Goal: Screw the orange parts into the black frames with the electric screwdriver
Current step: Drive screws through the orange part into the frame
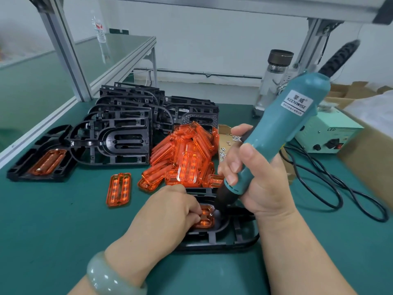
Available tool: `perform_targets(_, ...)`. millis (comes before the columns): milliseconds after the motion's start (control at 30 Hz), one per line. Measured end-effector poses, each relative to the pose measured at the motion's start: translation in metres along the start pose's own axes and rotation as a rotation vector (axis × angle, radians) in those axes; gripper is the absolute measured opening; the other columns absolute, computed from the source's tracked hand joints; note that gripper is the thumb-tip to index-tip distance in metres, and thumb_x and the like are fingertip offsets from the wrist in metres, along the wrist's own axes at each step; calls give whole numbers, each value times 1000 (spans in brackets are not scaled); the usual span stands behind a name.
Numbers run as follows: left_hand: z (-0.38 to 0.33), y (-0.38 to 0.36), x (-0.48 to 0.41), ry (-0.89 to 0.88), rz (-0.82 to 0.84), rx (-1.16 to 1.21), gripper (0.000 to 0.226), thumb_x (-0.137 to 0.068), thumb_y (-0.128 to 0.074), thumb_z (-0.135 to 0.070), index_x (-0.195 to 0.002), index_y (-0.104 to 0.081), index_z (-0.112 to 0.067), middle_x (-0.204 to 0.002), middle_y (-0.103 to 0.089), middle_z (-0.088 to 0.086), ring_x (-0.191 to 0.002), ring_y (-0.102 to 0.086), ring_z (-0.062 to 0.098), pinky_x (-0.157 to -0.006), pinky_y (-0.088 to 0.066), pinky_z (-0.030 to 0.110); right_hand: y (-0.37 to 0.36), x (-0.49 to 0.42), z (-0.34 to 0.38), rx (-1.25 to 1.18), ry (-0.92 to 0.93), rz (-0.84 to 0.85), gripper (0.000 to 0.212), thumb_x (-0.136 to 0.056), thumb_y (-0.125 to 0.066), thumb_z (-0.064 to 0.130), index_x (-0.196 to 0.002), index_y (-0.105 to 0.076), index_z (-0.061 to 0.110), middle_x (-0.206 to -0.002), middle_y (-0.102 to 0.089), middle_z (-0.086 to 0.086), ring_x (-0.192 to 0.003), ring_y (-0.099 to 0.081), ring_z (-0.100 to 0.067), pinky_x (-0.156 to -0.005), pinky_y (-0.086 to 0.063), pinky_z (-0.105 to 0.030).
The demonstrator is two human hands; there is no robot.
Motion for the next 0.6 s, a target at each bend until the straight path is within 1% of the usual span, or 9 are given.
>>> perform_targets(67,1,-1,-1,3,18,-8,21,-89,-59,-37,-107,-69,-35,-95,-50,-14,-99,-46,6,-86,-42,25,0,1,2,3,15,-10,54,-69,-82,46,-104,-57,13,-56,-50,4,-42,-47,-11,-58,-47,-28)
perform_targets(200,1,-3,-3,13,46,-44,22,-90,-57,-39,-109,-67,-38,-96,-49,-15,-101,-45,4,-87,-42,24,0,3,4,11,30,-18,60,-69,-81,48,-106,-54,9,-56,-50,3,-41,-47,-12,-57,-47,-30)
perform_targets(300,-1,-3,-4,15,70,-86,22,-90,-55,-43,-109,-66,-41,-98,-48,-16,-104,-46,5,-88,-43,25,4,3,5,6,30,-49,60,-68,-81,49,-105,-55,11,-55,-50,3,-41,-47,-12,-57,-47,-30)
perform_targets(433,-4,-4,-4,13,102,-134,24,-90,-52,-46,-111,-63,-43,-98,-47,-17,-103,-47,4,-86,-45,26,6,5,5,-12,37,-50,51,-70,-81,46,-103,-59,15,-55,-51,2,-41,-48,-12,-56,-47,-29)
perform_targets(567,-8,-3,-5,-19,106,-188,23,-91,-49,-47,-110,-61,-42,-97,-47,-16,-104,-45,3,-83,-44,24,6,6,5,-16,47,-44,34,-76,-78,37,-102,-64,21,-56,-53,3,-42,-48,-11,-56,-47,-27)
perform_targets(600,-9,-3,-6,-26,109,-200,24,-92,-48,-47,-110,-61,-41,-98,-47,-16,-104,-45,3,-83,-44,24,7,6,6,-6,55,-58,34,-76,-79,39,-102,-65,22,-56,-53,3,-42,-49,-11,-56,-47,-27)
Point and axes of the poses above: each hand's wrist, its own x-axis away from the middle knuckle, its own y-axis out of the back of the hand, z = x × y, the point moved 10 cm from there along -x, towards the middle knuckle
